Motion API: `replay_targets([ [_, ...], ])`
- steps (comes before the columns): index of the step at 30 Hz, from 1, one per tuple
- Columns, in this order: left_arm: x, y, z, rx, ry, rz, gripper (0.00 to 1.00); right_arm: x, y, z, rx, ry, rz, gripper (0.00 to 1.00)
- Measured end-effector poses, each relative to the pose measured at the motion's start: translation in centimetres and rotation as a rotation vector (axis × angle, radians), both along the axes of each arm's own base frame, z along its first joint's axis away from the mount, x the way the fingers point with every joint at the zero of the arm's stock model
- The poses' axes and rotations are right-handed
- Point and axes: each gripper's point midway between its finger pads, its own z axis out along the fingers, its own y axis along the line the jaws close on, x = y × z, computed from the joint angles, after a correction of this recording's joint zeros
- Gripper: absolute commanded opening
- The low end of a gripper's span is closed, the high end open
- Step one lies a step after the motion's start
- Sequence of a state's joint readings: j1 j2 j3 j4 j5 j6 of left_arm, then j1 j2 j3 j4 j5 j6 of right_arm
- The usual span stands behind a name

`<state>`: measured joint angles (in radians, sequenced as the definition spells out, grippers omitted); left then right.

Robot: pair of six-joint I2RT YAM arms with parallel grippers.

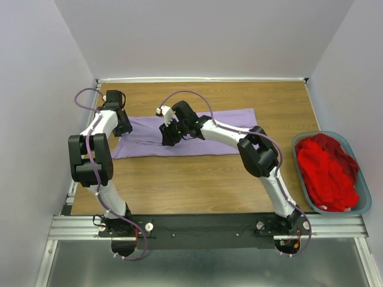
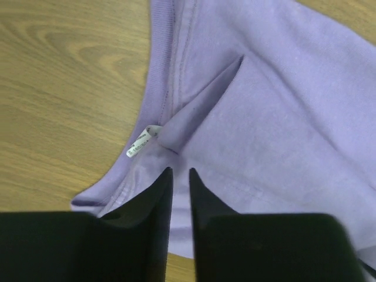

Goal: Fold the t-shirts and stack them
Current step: Fold the tshirt

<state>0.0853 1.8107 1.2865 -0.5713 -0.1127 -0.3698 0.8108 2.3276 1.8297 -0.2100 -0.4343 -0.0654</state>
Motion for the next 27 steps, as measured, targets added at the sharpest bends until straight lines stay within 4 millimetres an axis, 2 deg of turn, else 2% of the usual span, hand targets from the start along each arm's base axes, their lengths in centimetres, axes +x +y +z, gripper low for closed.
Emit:
replay_targets([
  [1, 0.0, 0.1, 0.3, 0.006, -0.007, 0.001, 0.64, -0.3, -0.3, 0.3, -0.003, 0.005, -0.004, 0.47],
  [3, 0.1, 0.1, 1.1, 0.006, -0.03, 0.017, 0.7, -0.4, -1.1, 1.2, -0.01, -0.003, -0.027, 0.49],
  [5, 0.2, 0.2, 2.1, 0.011, -0.058, 0.022, 0.7, -0.2, -2.2, 2.3, -0.012, -0.015, -0.059, 0.49],
  [8, -0.1, 0.3, 4.0, 0.022, -0.113, 0.033, 0.7, 0.8, -4.8, 4.6, -0.014, -0.036, -0.144, 0.49],
  [11, -0.8, -0.2, 5.1, 0.027, -0.158, 0.043, 0.62, 3.0, -9.6, 6.2, -0.01, -0.037, -0.287, 0.49],
  [12, -1.1, -0.7, 5.4, 0.026, -0.178, 0.041, 0.6, 4.1, -12.3, 6.3, -0.019, -0.032, -0.365, 0.49],
  [13, -1.6, -1.2, 5.2, 0.02, -0.185, 0.042, 0.57, 4.6, -14.1, 6.2, -0.028, -0.025, -0.415, 0.49],
  [15, -2.5, -2.2, 4.4, 0.009, -0.186, 0.033, 0.52, 6.3, -19.7, 5.2, -0.071, -0.001, -0.574, 0.49],
  [18, -4.2, -3.8, 1.7, -0.014, -0.148, 0.026, 0.5, 6.1, -24.9, 2.5, -0.157, 0.052, -0.724, 0.49],
  [21, -6.0, -4.1, -0.8, -0.024, -0.09, 0.042, 0.5, 4.3, -27.4, -0.3, -0.253, 0.101, -0.791, 0.49],
  [24, -5.8, -4.0, -2.1, -0.026, -0.07, 0.056, 0.5, 2.5, -29.2, -2.5, -0.339, 0.134, -0.84, 0.49],
  [27, -5.2, -3.9, -3.6, -0.02, -0.043, 0.06, 0.51, 1.6, -30.3, -3.5, -0.385, 0.144, -0.873, 0.49],
])
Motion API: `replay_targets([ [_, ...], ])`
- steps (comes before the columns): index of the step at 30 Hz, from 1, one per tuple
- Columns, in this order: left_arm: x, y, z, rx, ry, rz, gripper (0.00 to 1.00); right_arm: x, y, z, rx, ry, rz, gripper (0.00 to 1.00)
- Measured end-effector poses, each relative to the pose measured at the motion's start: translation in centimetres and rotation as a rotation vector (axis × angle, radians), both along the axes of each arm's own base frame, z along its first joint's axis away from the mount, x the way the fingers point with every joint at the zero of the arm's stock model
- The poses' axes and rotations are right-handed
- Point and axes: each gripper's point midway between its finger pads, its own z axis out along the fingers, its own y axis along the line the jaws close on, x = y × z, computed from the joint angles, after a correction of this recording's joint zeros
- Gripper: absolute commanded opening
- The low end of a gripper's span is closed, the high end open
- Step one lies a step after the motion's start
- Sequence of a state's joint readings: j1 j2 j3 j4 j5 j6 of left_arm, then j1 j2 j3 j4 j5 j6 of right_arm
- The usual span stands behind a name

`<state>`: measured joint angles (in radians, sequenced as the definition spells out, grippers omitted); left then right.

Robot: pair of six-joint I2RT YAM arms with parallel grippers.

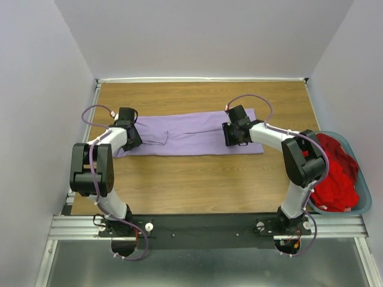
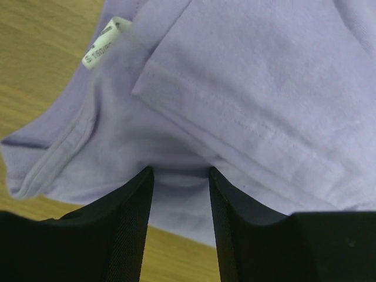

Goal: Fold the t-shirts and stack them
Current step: Fold the tshirt

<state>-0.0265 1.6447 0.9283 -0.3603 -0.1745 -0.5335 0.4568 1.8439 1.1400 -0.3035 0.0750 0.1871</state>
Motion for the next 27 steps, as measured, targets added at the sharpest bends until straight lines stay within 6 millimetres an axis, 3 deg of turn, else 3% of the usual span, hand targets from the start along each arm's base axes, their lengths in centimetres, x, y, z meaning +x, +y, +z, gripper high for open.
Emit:
replay_targets([
  [7, 5.3, 0.3, 0.1, 0.032, -0.033, -0.016, 0.51, -1.6, -0.6, -0.2, 0.008, 0.02, -0.022, 0.5],
  [11, 9.3, 0.2, 0.3, 0.045, -0.055, -0.041, 0.55, -3.9, 0.2, -0.3, 0.068, 0.07, 0.0, 0.5],
  [15, 14.3, -0.6, 0.6, 0.062, -0.084, -0.087, 0.56, -9.2, 3.0, -0.2, 0.141, 0.169, 0.084, 0.51],
  [17, 16.9, -1.8, 0.6, 0.078, -0.102, -0.126, 0.56, -13.3, 5.4, -0.2, 0.183, 0.25, 0.162, 0.51],
  [19, 19.2, -4.1, 0.8, 0.094, -0.127, -0.176, 0.57, -16.7, 7.6, 0.0, 0.217, 0.319, 0.227, 0.51],
  [21, 21.1, -7.8, 1.1, 0.107, -0.16, -0.25, 0.57, -19.3, 8.9, 0.1, 0.24, 0.387, 0.27, 0.51],
  [25, 22.5, -15.3, 1.2, 0.103, -0.208, -0.38, 0.64, -21.1, 9.1, 0.2, 0.248, 0.465, 0.266, 0.51],
  [27, 22.3, -17.7, 1.5, 0.097, -0.223, -0.422, 0.73, -20.9, 9.2, 0.6, 0.246, 0.474, 0.259, 0.51],
])
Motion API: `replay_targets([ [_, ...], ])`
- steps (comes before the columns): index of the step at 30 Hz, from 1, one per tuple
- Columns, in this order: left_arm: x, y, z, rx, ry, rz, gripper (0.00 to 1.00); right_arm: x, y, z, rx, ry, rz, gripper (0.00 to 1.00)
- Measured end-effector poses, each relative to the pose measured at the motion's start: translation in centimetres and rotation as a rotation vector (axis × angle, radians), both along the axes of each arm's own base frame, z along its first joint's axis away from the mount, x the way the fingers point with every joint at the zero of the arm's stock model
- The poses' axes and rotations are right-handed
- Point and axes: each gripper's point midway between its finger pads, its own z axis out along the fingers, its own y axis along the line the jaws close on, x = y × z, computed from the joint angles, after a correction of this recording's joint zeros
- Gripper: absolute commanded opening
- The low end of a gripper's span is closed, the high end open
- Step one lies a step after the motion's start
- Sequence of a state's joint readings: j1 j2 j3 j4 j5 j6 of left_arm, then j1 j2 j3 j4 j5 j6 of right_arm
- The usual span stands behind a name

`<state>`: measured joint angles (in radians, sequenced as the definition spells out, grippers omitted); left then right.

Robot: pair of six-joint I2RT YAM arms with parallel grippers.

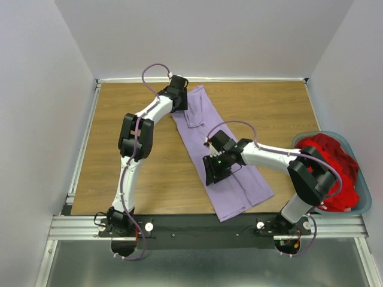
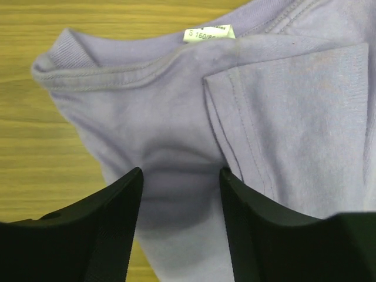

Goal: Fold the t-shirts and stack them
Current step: Fold the tshirt

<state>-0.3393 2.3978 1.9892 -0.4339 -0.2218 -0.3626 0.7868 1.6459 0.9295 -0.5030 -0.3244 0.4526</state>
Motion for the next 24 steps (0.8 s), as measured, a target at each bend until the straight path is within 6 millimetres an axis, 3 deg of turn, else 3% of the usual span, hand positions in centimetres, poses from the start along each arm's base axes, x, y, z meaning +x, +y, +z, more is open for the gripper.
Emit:
replay_targets([
  [2, 0.0, -0.6, 0.5, -0.001, -0.012, -0.013, 0.81, 1.1, 0.9, 1.1, 0.017, -0.023, 0.006, 0.5],
  [5, 0.1, 0.5, 2.0, 0.0, -0.04, 0.003, 0.84, 3.9, 3.0, 3.7, 0.074, -0.097, 0.021, 0.49],
  [7, -0.3, 1.9, 4.4, 0.0, -0.073, 0.027, 0.84, 7.4, 4.6, 6.3, 0.136, -0.175, 0.013, 0.48],
  [9, -1.1, 3.6, 8.2, 0.001, -0.131, 0.061, 0.84, 10.6, 4.9, 8.1, 0.181, -0.235, -0.016, 0.47],
  [13, -4.2, 7.0, 20.3, -0.026, -0.358, 0.144, 0.84, 18.9, 4.0, 11.2, 0.271, -0.328, -0.106, 0.43],
  [14, -5.9, 7.8, 24.0, -0.047, -0.441, 0.163, 0.84, 20.6, 3.7, 11.3, 0.282, -0.339, -0.124, 0.42],
  [16, -9.4, 8.7, 28.1, -0.088, -0.545, 0.174, 0.84, 23.4, 3.8, 11.4, 0.307, -0.353, -0.135, 0.38],
  [17, -11.3, 9.1, 29.2, -0.105, -0.581, 0.176, 0.84, 24.8, 4.3, 11.6, 0.327, -0.368, -0.131, 0.37],
  [19, -13.8, 9.5, 29.8, -0.13, -0.627, 0.172, 0.84, 27.5, 5.7, 11.0, 0.364, -0.381, -0.116, 0.34],
  [20, -15.2, 9.7, 28.6, -0.129, -0.613, 0.166, 0.84, 28.4, 6.3, 10.6, 0.377, -0.389, -0.108, 0.34],
  [21, -16.3, 9.8, 26.9, -0.127, -0.594, 0.161, 0.84, 29.3, 7.0, 10.0, 0.389, -0.385, -0.1, 0.33],
  [24, -19.6, 10.3, 19.3, -0.093, -0.454, 0.146, 0.84, 31.5, 8.6, 8.0, 0.415, -0.382, -0.085, 0.31],
])
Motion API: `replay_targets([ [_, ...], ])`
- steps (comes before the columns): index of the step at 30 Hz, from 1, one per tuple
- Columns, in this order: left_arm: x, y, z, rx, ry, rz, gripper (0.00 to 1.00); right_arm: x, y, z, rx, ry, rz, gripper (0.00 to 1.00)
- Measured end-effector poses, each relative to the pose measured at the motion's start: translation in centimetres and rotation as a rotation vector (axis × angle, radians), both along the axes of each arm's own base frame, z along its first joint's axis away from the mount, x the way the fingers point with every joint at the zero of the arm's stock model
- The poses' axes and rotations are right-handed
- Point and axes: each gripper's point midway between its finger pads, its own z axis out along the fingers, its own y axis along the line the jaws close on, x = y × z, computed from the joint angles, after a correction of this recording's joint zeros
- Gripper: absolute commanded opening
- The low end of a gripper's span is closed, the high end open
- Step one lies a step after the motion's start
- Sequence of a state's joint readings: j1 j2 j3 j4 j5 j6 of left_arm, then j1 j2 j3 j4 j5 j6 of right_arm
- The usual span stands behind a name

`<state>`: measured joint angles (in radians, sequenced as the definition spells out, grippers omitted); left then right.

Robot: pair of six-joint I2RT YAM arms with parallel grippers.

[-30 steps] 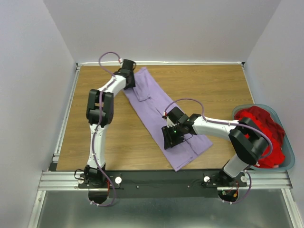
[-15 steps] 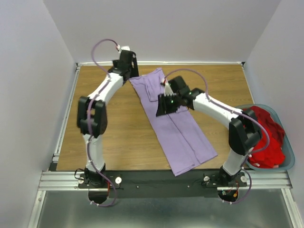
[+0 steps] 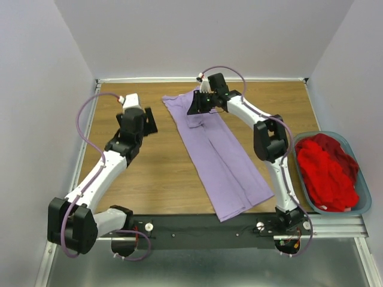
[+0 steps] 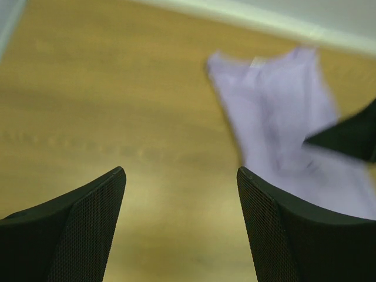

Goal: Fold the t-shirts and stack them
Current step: Fold the tshirt

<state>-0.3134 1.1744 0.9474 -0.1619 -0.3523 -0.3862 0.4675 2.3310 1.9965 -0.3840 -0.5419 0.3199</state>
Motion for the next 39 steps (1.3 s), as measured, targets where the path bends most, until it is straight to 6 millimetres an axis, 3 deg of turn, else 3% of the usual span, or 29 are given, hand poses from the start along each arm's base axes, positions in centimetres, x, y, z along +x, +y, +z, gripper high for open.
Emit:
replay_targets([
  [3, -3.4, 0.9, -6.8, 0.036, 0.15, -0.002, 0.84, 1.7, 1.1, -2.9, 0.011, 0.014, 0.001, 0.3],
  [5, -5.0, 1.3, -8.3, 0.039, 0.179, 0.001, 0.84, 2.5, 1.4, -5.3, 0.01, 0.037, -0.01, 0.3],
  [8, -5.4, 1.5, -7.4, 0.018, 0.139, 0.004, 0.84, 3.3, 1.7, -7.4, 0.044, 0.083, -0.03, 0.31],
  [14, -4.7, 0.9, -6.3, -0.009, 0.082, -0.004, 0.84, 7.4, 0.2, -7.0, 0.113, 0.054, -0.129, 0.36],
  [18, -4.6, 0.7, -7.1, -0.006, 0.1, -0.011, 0.84, 11.1, -2.4, -6.8, 0.167, 0.033, -0.222, 0.4],
  [21, -4.5, 0.7, -7.5, -0.004, 0.111, -0.014, 0.84, 14.4, -5.6, -6.6, 0.213, 0.008, -0.311, 0.46],
  [27, -4.4, 0.5, -8.0, -0.003, 0.123, -0.02, 0.85, 17.6, -10.2, -5.5, 0.256, -0.031, -0.399, 0.6],
  [30, -4.3, 0.2, -8.3, -0.007, 0.132, -0.033, 0.85, 17.7, -10.9, -4.5, 0.26, -0.049, -0.391, 0.65],
  [33, -4.3, -0.4, -8.7, -0.017, 0.146, -0.06, 0.85, 16.2, -10.7, -2.3, 0.254, -0.059, -0.349, 0.67],
  [37, -4.5, -1.7, -9.5, -0.035, 0.178, -0.114, 0.84, 11.9, -11.1, 3.2, 0.228, -0.084, -0.314, 0.66],
  [39, -4.8, -2.8, -9.9, -0.05, 0.193, -0.15, 0.83, 8.8, -11.7, 7.5, 0.218, -0.127, -0.303, 0.64],
])
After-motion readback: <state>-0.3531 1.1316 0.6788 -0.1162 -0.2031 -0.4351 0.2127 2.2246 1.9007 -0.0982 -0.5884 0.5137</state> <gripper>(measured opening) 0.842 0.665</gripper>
